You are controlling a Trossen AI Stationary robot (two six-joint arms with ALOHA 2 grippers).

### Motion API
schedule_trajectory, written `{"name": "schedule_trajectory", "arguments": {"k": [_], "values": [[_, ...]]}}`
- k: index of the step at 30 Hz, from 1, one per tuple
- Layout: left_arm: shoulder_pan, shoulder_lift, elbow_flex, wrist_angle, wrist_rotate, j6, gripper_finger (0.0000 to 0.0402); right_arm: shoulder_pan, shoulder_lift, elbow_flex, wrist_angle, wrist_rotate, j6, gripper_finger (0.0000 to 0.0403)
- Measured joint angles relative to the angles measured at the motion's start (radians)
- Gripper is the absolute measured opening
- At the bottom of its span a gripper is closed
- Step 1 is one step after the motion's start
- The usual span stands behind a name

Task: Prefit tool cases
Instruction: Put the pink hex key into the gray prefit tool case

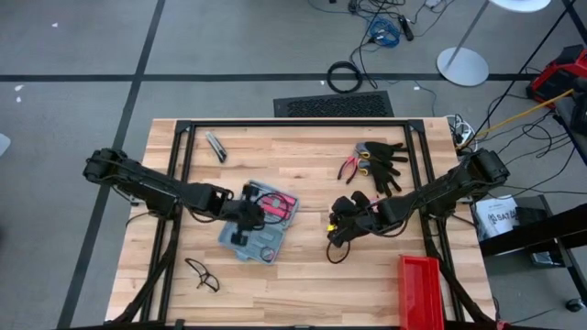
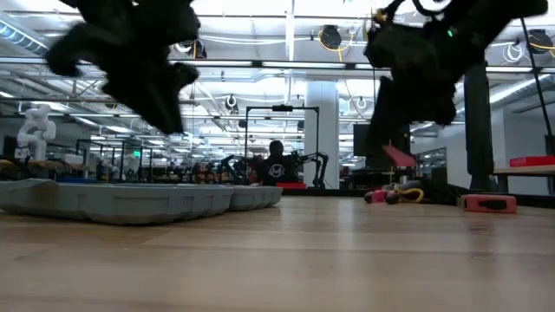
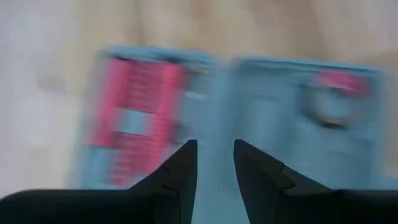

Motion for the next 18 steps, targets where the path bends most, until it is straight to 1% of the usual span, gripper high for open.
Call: {"name": "schedule_trajectory", "arguments": {"k": [2, 3, 4, 6, 8, 12, 15, 18], "values": [[-0.004, 0.009, -0.023, 0.009, 0.123, -0.063, 0.0111, 0.000, 0.000, 0.039, -0.033, -0.006, -0.028, 0.0000], [-0.010, 0.020, -0.035, 0.024, 0.149, -0.092, 0.0111, 0.000, 0.000, 0.058, -0.046, -0.011, -0.038, 0.0000], [-0.019, 0.034, -0.042, 0.039, 0.154, -0.119, 0.0111, 0.003, 0.000, 0.076, -0.058, -0.013, -0.049, 0.0000], [-0.034, 0.055, -0.047, 0.077, 0.151, -0.152, 0.0111, 0.009, 0.000, 0.101, -0.099, -0.021, -0.061, 0.0000], [-0.043, 0.070, -0.046, 0.152, 0.128, -0.172, 0.0111, 0.011, 0.000, 0.115, -0.133, -0.036, -0.060, 0.0000], [-0.045, 0.117, -0.046, 0.266, 0.087, -0.225, 0.0111, 0.031, 0.000, 0.120, -0.144, -0.040, -0.059, 0.0000], [-0.035, 0.165, -0.046, 0.327, 0.085, -0.251, 0.0111, 0.048, 0.000, 0.120, -0.152, -0.040, -0.056, 0.0000], [-0.030, 0.215, -0.045, 0.344, 0.085, -0.268, 0.0111, 0.065, 0.000, 0.120, -0.168, -0.041, -0.043, 0.0000]]}}
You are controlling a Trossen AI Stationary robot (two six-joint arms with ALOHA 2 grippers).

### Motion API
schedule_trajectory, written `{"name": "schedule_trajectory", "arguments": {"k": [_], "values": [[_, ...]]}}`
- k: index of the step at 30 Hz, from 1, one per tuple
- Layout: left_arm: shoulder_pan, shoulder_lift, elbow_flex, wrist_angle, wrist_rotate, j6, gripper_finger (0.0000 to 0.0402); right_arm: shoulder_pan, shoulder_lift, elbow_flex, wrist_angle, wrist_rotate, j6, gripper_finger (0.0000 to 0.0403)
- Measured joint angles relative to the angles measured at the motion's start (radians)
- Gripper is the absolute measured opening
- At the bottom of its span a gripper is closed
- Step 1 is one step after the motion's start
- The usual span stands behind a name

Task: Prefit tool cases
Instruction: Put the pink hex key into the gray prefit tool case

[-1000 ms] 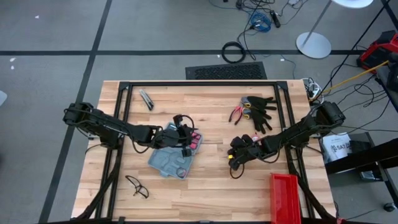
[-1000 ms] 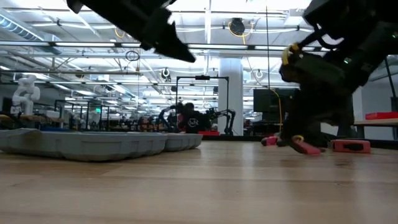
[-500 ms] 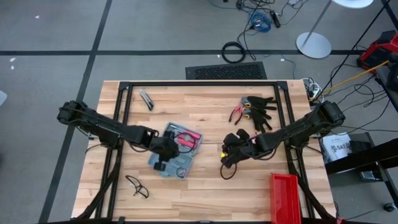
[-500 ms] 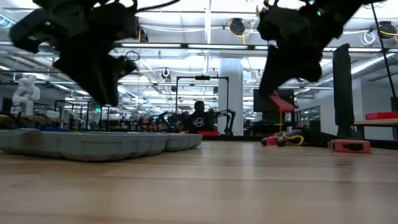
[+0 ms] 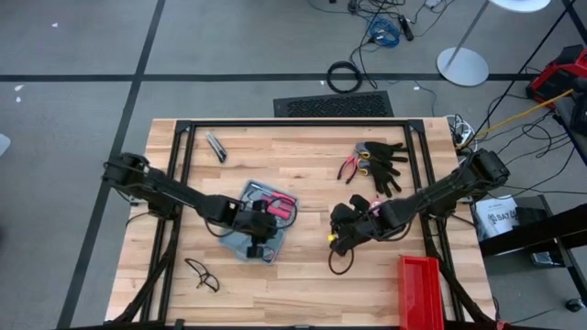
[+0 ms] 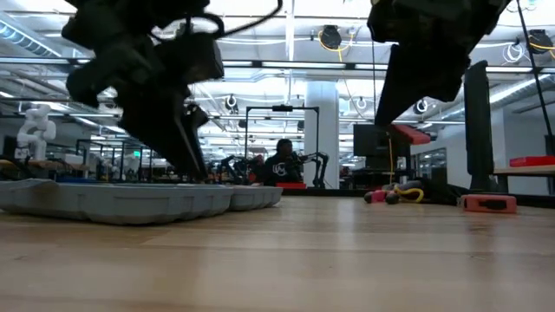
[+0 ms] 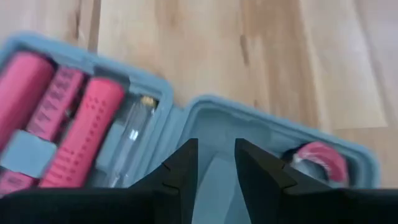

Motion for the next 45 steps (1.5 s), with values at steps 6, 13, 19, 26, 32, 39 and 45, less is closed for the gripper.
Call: {"name": "schedule_trajectory", "arguments": {"k": [6, 13, 19, 26, 32, 39, 45], "values": [[0.000, 0.056, 0.000, 0.060, -0.011, -0.028, 0.0111, 0.027, 0.000, 0.000, -0.010, 0.006, 0.011, 0.0000], [0.045, 0.118, 0.000, 0.237, -0.072, -0.018, 0.0111, 0.030, 0.000, 0.000, -0.010, 0.010, -0.004, 0.0000], [0.087, 0.116, 0.018, 0.150, -0.015, -0.053, 0.0111, 0.038, 0.000, 0.000, -0.015, 0.010, -0.015, 0.0000], [0.110, 0.101, 0.026, 0.094, -0.022, -0.062, 0.0111, 0.044, 0.000, 0.000, -0.023, 0.032, -0.021, 0.0000], [0.164, 0.142, 0.026, 0.272, -0.126, -0.134, 0.0111, 0.044, 0.000, 0.000, -0.023, 0.034, -0.021, 0.0000], [0.246, 0.171, 0.029, 0.460, -0.195, -0.124, 0.0111, 0.050, 0.000, 0.000, -0.018, 0.048, -0.025, 0.0000], [0.241, -0.079, 0.110, 0.033, -0.105, 0.039, 0.0111, 0.047, 0.000, 0.000, 0.010, 0.054, -0.013, 0.0000]]}}
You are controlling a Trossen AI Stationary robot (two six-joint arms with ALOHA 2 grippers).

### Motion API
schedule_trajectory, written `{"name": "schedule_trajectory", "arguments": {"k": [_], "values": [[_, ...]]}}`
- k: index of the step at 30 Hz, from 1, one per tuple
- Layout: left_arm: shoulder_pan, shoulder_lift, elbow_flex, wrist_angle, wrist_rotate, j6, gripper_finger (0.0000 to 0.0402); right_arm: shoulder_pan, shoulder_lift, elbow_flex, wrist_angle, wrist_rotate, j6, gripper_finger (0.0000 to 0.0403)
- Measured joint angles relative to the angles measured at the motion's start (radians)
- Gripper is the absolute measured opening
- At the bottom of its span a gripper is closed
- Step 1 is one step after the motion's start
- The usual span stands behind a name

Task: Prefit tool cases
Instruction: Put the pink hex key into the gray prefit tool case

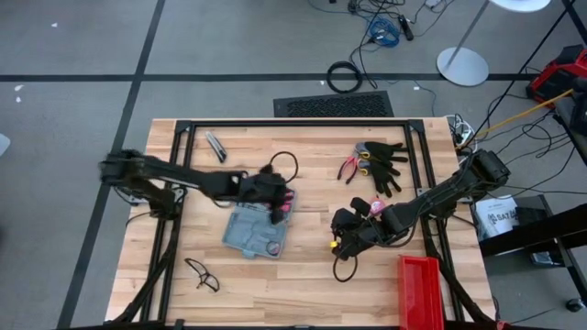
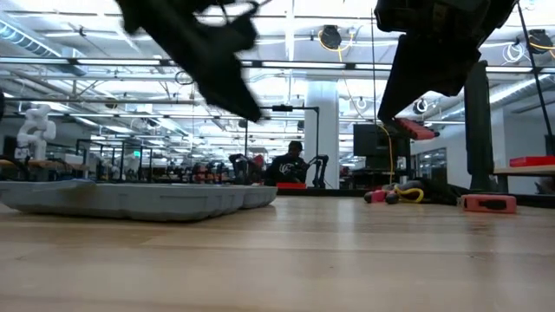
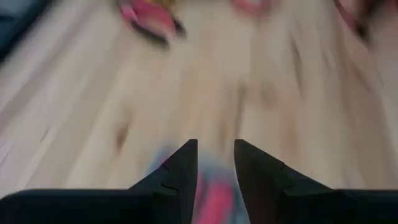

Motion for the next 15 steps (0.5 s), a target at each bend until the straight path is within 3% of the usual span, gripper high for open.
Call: {"name": "schedule_trajectory", "arguments": {"k": [4, 8, 11, 15], "values": [[-0.038, -0.179, 0.045, -0.516, 0.089, 0.001, 0.0111, -0.011, 0.000, 0.000, -0.003, -0.001, 0.023, 0.0000], [-0.100, -0.278, 0.029, -0.862, 0.093, -0.095, 0.0111, -0.019, 0.000, 0.000, 0.023, 0.007, 0.023, 0.0000], [-0.131, -0.290, -0.005, -0.983, 0.058, -0.189, 0.0111, -0.019, 0.000, 0.000, 0.039, 0.010, 0.022, 0.0000], [-0.143, -0.277, -0.080, -1.022, 0.074, -0.266, 0.0111, -0.019, 0.000, 0.000, 0.051, 0.010, 0.019, 0.0000]]}}
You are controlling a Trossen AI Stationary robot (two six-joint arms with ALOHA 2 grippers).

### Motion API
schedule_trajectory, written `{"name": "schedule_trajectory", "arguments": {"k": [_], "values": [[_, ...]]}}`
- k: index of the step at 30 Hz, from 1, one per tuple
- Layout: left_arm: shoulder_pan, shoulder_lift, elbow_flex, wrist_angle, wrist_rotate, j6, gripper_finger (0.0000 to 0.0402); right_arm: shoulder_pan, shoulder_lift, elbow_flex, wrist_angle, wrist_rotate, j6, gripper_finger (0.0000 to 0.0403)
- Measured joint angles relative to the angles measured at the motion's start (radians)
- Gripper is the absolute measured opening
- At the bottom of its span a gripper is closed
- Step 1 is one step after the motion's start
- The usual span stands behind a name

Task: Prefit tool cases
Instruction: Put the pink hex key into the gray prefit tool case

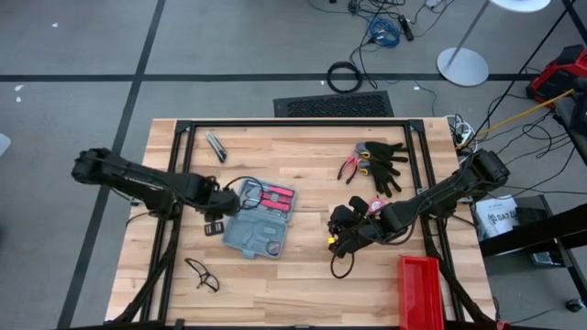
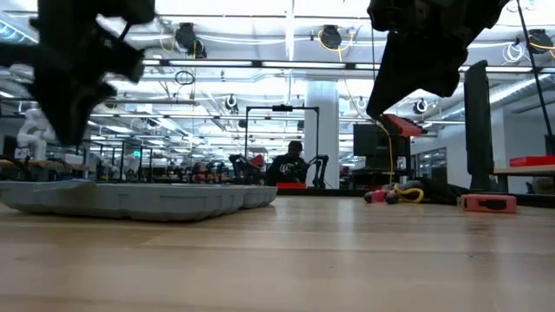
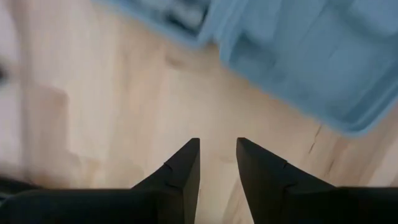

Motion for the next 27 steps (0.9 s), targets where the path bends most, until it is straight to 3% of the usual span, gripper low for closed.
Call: {"name": "schedule_trajectory", "arguments": {"k": [4, 12, 16, 22, 27], "values": [[-0.001, 0.022, -0.086, 0.022, 0.053, -0.054, 0.0111, 0.002, 0.000, 0.000, 0.000, -0.001, 0.001, 0.0000], [-0.016, 0.045, -0.199, 0.395, 0.200, -0.143, 0.0111, 0.002, 0.000, 0.000, 0.016, -0.001, -0.021, 0.0000], [-0.021, 0.082, -0.199, 0.496, 0.201, -0.228, 0.0111, 0.002, 0.000, 0.000, 0.015, -0.001, -0.030, 0.0000], [-0.029, 0.123, -0.198, 0.780, 0.202, -0.258, 0.0111, 0.002, 0.000, 0.000, 0.030, -0.001, -0.038, 0.0000], [-0.020, 0.125, -0.197, 0.795, 0.205, -0.250, 0.0111, -0.027, 0.013, 0.000, 0.116, -0.025, -0.061, 0.0000]]}}
